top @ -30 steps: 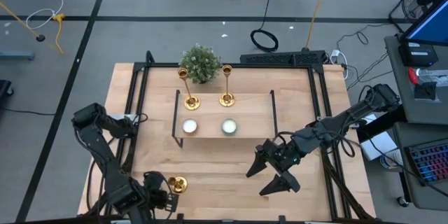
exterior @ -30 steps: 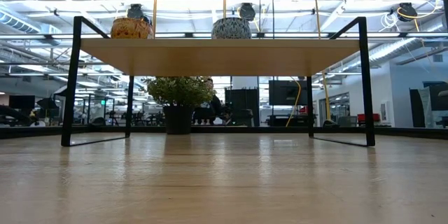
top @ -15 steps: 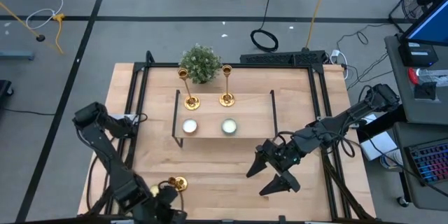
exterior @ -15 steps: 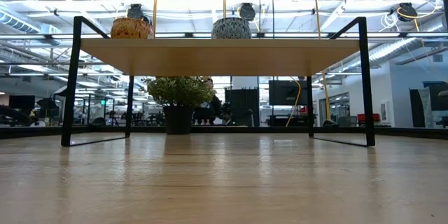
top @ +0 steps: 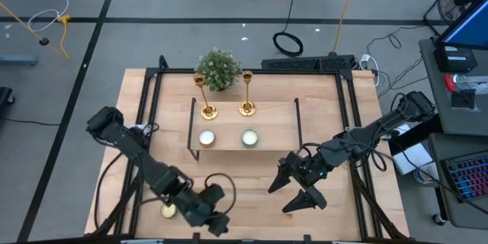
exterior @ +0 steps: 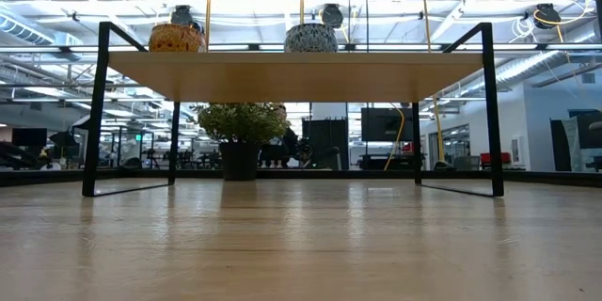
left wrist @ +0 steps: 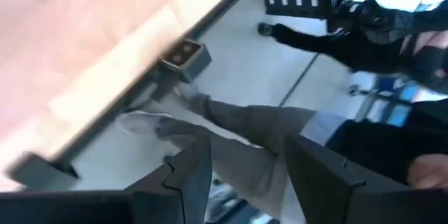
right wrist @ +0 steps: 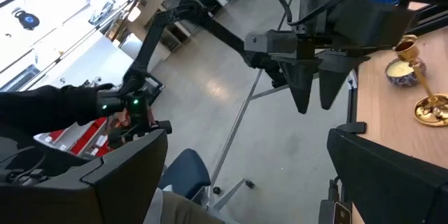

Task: Stock candles and holders on shelf
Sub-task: Align the gold candle holder with the other gold candle holders on the shelf

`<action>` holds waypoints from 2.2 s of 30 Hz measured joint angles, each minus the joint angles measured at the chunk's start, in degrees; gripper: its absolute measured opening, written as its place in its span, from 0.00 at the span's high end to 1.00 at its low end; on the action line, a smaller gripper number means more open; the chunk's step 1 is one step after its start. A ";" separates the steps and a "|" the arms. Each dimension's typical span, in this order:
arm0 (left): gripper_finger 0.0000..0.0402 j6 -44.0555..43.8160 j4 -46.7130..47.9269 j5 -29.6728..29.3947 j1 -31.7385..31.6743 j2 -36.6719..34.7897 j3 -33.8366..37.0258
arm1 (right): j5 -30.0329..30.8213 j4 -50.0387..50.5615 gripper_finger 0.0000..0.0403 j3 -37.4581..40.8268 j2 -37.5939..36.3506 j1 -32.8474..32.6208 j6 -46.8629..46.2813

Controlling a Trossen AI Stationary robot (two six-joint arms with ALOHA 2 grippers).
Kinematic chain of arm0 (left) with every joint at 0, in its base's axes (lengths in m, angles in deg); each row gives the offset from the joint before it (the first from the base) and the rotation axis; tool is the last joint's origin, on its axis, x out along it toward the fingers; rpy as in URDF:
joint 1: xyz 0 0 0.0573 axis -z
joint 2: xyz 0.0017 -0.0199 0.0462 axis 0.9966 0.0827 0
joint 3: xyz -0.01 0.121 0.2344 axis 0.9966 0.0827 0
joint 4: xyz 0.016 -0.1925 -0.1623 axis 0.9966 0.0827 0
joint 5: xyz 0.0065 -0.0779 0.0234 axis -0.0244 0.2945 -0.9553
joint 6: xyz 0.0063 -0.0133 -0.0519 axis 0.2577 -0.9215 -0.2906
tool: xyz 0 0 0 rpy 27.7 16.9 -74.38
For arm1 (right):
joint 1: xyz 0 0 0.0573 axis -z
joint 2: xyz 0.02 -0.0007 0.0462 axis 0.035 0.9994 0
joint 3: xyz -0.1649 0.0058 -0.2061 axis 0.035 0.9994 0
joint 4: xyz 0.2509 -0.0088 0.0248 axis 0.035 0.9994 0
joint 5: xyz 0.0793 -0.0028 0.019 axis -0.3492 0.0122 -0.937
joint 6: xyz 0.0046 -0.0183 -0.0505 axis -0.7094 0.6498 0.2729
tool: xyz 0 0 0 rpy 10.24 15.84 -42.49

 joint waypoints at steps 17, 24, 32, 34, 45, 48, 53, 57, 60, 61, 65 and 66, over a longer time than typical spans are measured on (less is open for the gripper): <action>0.55 17.41 56.28 12.87 -4.82 -0.01 -15.56 | 5.70 0.20 0.03 -0.01 0.00 0.26 0.06; 0.45 15.42 57.74 14.11 -4.78 -0.01 -15.56 | 5.93 0.39 0.03 0.01 0.00 0.26 0.08; 0.16 7.65 57.24 9.73 -4.67 -0.01 -15.56 | 5.80 0.36 0.03 -0.01 0.00 0.24 -0.10; 0.12 4.55 57.17 8.04 -4.04 0.01 -15.56 | 5.78 0.36 0.03 0.00 0.00 0.24 -0.10; 0.14 -6.46 53.90 5.15 -0.28 2.26 -15.49 | 5.45 0.34 0.03 0.01 0.00 0.07 -0.34; 0.17 -7.16 52.97 5.15 0.01 3.46 -15.52 | 5.45 0.29 0.03 -0.01 0.00 0.07 -0.34; 0.20 -7.08 52.34 5.33 0.02 5.38 -15.49 | 5.41 0.12 0.03 -0.01 0.00 0.07 -0.80; 0.20 -7.09 53.02 4.20 -0.01 5.50 -15.49 | 5.42 -0.03 0.03 -0.01 0.00 0.07 -0.80; 0.20 -7.30 54.58 4.02 -0.14 5.50 -15.49 | 5.40 -0.03 0.03 0.01 0.00 0.07 -1.45; 0.20 -7.29 54.77 4.07 -0.16 5.50 -15.49 | 5.36 -0.03 0.03 -0.01 0.00 0.07 -1.46; 0.20 -7.26 54.41 4.08 0.12 5.50 -15.49 | 5.30 -0.03 0.03 0.00 0.00 0.07 -1.62; 0.20 -7.26 54.44 4.10 0.16 5.50 -15.49 | 5.30 -0.03 0.03 0.00 0.00 0.07 -1.60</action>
